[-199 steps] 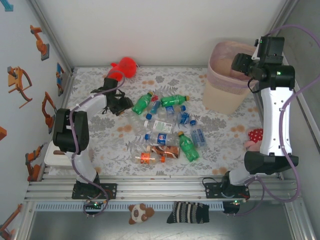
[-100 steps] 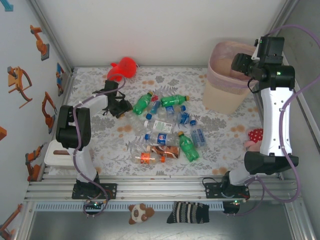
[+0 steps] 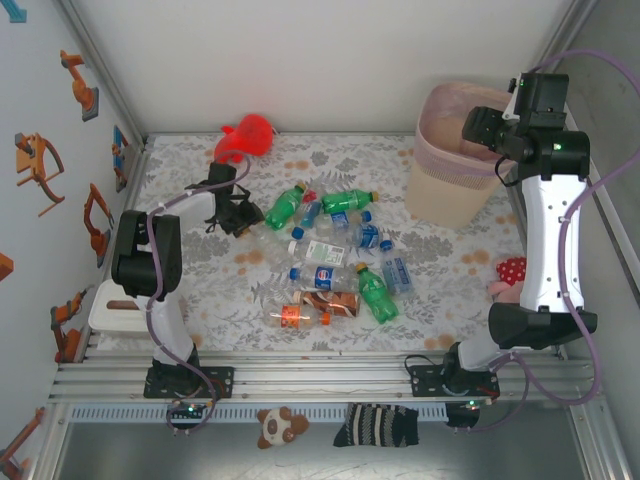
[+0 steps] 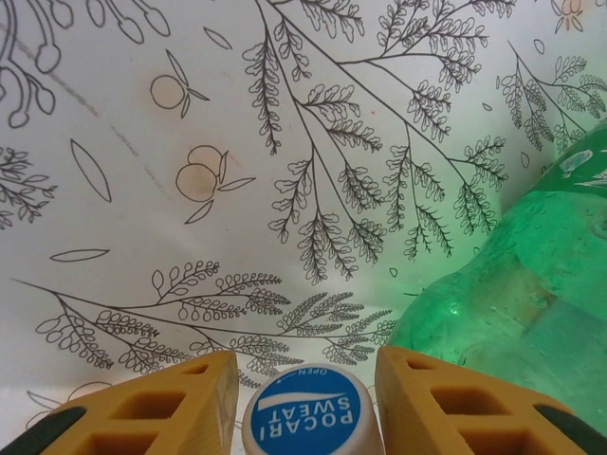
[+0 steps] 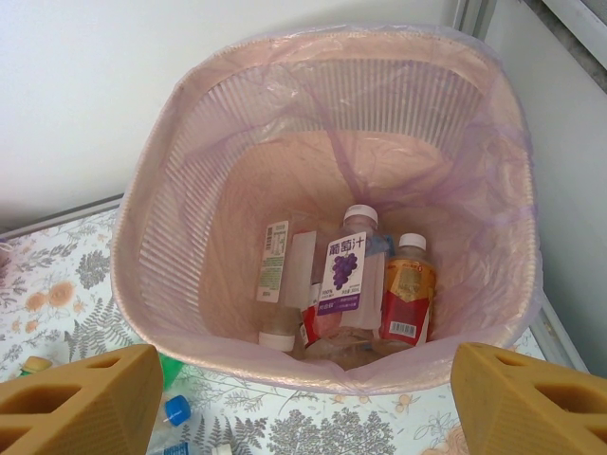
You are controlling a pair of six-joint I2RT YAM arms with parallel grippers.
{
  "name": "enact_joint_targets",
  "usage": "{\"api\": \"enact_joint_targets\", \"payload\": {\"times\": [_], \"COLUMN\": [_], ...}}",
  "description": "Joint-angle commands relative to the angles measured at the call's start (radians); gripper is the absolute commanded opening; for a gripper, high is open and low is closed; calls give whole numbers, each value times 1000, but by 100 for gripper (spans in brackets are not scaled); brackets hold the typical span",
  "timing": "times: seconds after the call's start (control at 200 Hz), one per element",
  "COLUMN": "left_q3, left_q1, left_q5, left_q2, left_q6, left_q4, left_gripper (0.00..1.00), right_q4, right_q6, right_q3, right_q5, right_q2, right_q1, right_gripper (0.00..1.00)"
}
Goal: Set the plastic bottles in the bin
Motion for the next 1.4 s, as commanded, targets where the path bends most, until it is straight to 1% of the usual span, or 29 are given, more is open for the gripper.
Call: {"api": "enact_joint_targets", "payload": {"times": [0.0, 0.085, 0.19, 0.345, 0.426, 0.636, 0.781, 0.946, 1.061, 1.107, 1.267, 1.397], "left_q3": [-12, -15, -23, -40, -50, -92, -107, -136, -170, -180, -193, -182], "left_q1": [5, 5, 7, 9, 11, 8, 4, -11, -25, -31, -76, -127], "left_q5": [16, 18, 6, -19, -42, -76, -66, 50, 158, 205, 309, 392], "left_q2": [23, 20, 2, -59, -112, -294, -433, -597, -706, -741, -846, -894], "left_q6": [-19, -20, -20, -13, 0, 76, 152, 248, 296, 307, 344, 360], "left_q4": [8, 11, 11, 5, 3, 23, 35, 118, 220, 264, 391, 484], "left_gripper": [42, 37, 35, 30, 29, 27, 24, 22, 22, 22, 21, 19], "right_q4": [8, 7, 2, -1, 11, 113, 237, 433, 540, 579, 714, 757], "right_q6": [8, 7, 5, 8, 8, 14, 10, 17, 2, -13, -28, -82], "right_q3": [26, 34, 46, 43, 28, -78, -181, -328, -400, -426, -502, -530], "right_q5": [-6, -8, -8, -23, -38, -161, -279, -488, -599, -636, -792, -858], "right_q2": [-34, -36, -37, -46, -59, -132, -197, -272, -308, -322, -351, -356], "right_q1": [8, 8, 8, 9, 13, 16, 20, 31, 69, 94, 183, 291], "right_gripper": [79, 79, 78, 78, 78, 78, 78, 77, 76, 76, 76, 76]}}
